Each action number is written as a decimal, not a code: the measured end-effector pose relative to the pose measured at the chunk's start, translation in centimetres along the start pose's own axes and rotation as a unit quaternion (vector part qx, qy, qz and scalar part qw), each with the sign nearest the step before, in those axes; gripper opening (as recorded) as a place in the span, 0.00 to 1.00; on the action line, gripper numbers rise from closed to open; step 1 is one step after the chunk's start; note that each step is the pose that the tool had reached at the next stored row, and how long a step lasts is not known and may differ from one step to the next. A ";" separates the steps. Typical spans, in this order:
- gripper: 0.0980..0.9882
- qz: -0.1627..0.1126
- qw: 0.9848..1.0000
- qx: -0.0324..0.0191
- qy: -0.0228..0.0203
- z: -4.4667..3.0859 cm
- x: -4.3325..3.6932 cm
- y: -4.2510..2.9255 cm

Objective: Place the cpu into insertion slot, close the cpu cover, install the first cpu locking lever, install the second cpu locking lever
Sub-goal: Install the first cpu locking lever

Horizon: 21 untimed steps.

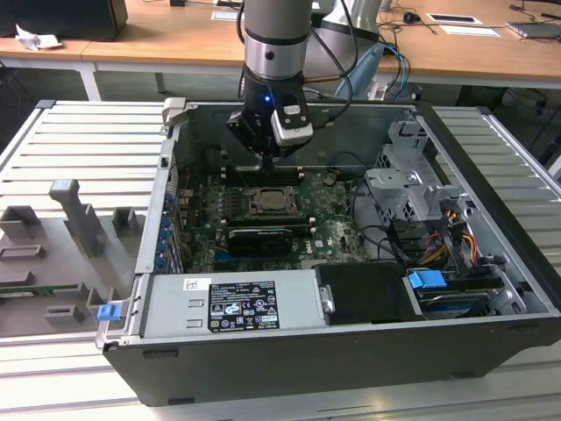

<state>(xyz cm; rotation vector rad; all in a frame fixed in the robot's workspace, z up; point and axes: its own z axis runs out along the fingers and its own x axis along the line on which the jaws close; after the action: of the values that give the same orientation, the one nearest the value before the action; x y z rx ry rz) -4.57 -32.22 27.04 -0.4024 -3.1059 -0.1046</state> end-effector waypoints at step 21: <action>0.01 -0.226 0.974 0.003 0.006 0.34 -0.01 -0.05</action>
<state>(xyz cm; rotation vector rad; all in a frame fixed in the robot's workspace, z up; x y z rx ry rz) -4.57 -32.25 26.70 0.3116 -3.1199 -0.0973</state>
